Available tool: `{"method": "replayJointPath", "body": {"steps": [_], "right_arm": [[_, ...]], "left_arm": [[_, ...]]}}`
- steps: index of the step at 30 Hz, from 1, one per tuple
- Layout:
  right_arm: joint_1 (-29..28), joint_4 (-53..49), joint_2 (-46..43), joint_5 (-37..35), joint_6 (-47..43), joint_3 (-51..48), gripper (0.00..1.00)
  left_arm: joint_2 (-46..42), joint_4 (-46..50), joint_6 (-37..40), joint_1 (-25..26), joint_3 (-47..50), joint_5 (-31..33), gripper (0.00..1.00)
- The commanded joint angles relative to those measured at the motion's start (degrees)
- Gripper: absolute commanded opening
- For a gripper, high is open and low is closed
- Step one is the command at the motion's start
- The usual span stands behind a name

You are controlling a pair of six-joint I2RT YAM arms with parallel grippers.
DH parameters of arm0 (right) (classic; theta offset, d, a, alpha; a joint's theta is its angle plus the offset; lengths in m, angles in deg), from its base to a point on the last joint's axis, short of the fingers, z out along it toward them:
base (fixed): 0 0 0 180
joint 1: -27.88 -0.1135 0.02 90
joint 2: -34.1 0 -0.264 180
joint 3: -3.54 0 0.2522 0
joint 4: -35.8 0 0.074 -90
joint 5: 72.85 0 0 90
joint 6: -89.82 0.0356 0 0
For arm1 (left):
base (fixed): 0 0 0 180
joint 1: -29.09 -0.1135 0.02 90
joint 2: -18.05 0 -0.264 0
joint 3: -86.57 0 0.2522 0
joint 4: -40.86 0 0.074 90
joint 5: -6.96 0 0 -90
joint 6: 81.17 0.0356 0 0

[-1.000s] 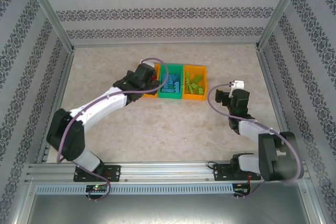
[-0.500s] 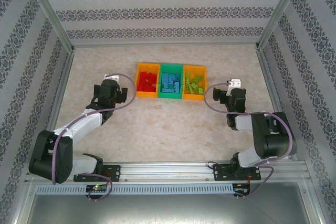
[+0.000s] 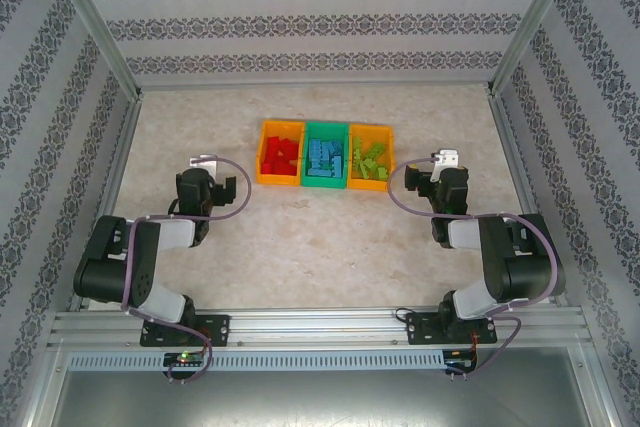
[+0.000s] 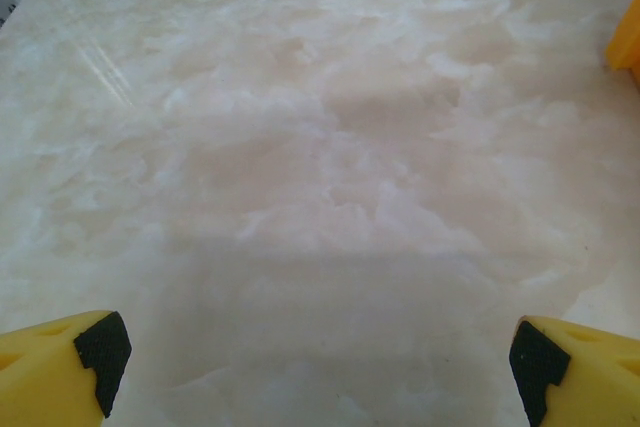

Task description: Sort the legos into containers by color

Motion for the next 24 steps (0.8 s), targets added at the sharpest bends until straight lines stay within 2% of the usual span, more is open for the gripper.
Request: {"method": "replayJointPath", "body": {"steps": [1,24], "right_arm": [[0.5,1.8,-0.4,1.4,-0.6,0.8,0.98],[0.3,2.0,-0.4,1.8,-1.1,0.7,0.98]], "left_arm": [[2.2,-8.2,-2.8,-4.8,0.2,-9.6,0.99],[2.3,-7.8,-2.2,-4.6,0.1,-10.1,1.00]]}}
